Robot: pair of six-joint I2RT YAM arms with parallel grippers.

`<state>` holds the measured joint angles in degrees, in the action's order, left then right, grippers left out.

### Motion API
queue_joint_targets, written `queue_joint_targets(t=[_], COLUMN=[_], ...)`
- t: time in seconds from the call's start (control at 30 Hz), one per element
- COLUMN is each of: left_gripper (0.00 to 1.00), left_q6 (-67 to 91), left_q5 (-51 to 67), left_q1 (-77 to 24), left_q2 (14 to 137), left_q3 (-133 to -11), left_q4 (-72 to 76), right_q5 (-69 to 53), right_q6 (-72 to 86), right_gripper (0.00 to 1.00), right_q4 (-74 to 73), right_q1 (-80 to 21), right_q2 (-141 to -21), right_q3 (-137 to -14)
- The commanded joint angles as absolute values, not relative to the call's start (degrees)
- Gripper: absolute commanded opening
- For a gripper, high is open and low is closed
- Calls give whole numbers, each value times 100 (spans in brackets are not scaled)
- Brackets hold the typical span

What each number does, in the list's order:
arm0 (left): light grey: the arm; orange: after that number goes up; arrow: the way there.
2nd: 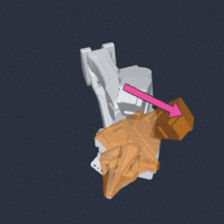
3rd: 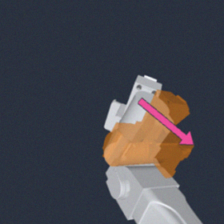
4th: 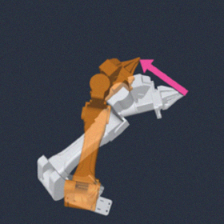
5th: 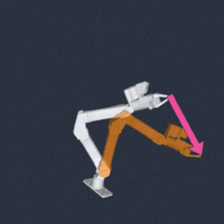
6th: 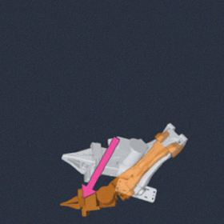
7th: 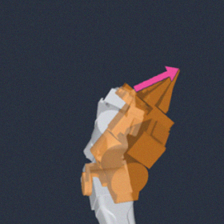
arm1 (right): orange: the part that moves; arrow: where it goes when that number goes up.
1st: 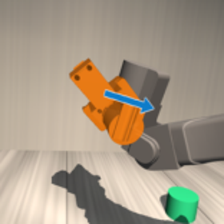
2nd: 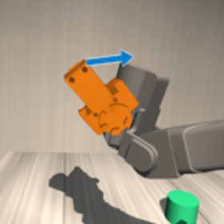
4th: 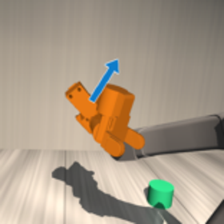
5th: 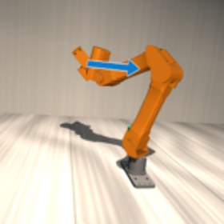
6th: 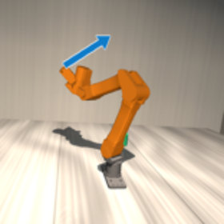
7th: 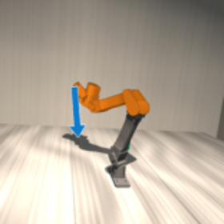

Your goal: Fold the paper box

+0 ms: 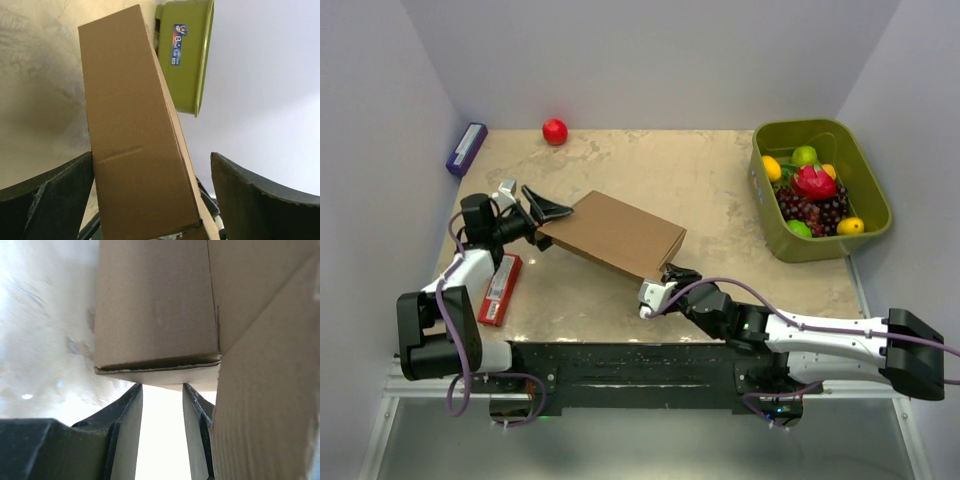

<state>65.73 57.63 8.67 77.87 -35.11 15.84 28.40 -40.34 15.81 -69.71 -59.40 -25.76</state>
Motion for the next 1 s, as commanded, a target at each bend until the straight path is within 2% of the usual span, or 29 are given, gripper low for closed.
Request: queue_joint_targets(t=[0.0,0.17,0.4,0.63,0.97], left_gripper=[100,100,100,100,100], left_q6=[5424,4695,4562,4394,3832], left_q5=[5819,5722,5565,5019,4834], left_q1=[1116,1257,1678,1907,1907], left_q2=[7708,7726,7629,7576,7515], left_q3=[-4042,-4280,-4175,-4307,-4465], left_q4=[828,264,377,764,344], right_q5=[2355,2417,2505,2426,2487], right_q6=[-3516,-3235,-3059,-2725,-2777], right_gripper=[28,25,25,22,25], right_q4=[1451,1029,923,431,492], right_q1=[-7049,-7049,-7049,-7031,-7049], right_q2=[-5748,-5836,-5608,-5950,-6021], right_q3=[-3076,-3295,-3331,-3639,-3560])
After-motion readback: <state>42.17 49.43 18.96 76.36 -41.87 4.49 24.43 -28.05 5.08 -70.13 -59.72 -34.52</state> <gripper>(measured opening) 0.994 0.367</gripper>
